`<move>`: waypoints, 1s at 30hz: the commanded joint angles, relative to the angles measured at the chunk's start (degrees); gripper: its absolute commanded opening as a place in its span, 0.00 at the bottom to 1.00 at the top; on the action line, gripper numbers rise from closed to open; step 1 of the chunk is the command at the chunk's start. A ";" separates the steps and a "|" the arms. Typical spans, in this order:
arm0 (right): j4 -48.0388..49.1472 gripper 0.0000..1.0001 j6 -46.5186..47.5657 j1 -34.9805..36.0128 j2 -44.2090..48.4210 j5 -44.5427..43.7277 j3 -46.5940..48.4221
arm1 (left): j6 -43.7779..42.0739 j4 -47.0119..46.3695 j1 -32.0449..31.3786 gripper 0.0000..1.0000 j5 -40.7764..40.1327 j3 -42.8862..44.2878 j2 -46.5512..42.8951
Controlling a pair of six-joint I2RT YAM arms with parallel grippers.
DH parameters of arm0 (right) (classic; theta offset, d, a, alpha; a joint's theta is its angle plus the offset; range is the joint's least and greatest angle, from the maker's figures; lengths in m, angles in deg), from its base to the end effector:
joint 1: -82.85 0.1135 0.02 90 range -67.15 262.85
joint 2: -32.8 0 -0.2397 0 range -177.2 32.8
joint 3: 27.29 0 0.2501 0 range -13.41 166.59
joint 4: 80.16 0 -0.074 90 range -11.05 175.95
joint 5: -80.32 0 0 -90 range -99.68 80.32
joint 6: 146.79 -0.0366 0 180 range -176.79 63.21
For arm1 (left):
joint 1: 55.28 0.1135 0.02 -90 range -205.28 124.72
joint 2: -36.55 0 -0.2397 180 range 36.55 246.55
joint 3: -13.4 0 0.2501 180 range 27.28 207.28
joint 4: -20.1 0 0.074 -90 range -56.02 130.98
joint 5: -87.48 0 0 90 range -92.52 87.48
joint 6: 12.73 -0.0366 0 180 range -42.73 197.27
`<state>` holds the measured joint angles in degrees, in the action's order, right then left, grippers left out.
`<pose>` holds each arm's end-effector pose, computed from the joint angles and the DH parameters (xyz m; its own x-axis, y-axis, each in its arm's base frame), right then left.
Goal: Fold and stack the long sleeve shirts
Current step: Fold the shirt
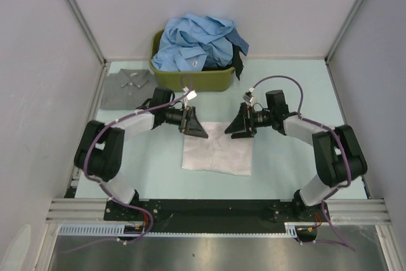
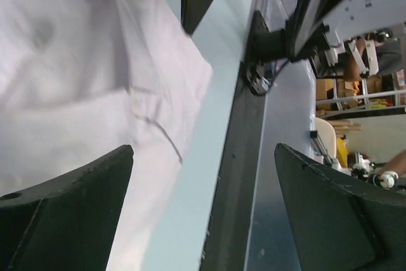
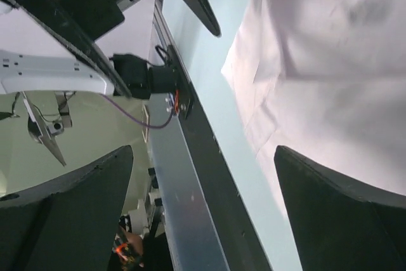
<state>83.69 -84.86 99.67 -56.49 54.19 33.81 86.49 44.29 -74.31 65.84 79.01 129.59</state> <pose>0.2795 0.1188 0.1720 -0.9395 -0.0675 -0.3358 -0.3400 0.3032 0.8902 0.2810 -0.1329 0.1691 -0.8382 0.2266 -0.4961 0.5385 0.1993 -0.8187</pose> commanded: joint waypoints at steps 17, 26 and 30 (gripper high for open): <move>-27.86 0.87 31.57 -6.46 -14.78 -3.84 20.80 | 14.78 -13.85 6.36 0.99 -17.09 -1.00 -0.72; -21.13 0.71 40.98 21.26 -0.96 -37.53 20.01 | 16.20 8.31 24.73 0.99 -24.59 -9.45 -8.40; -15.59 0.56 45.29 33.94 -5.17 -49.18 21.24 | 13.56 10.88 26.14 0.99 -25.47 -8.92 -9.01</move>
<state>64.02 -47.00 124.04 -57.52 22.87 53.94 103.58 48.70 -48.36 41.51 69.89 121.59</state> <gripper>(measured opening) 0.609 0.994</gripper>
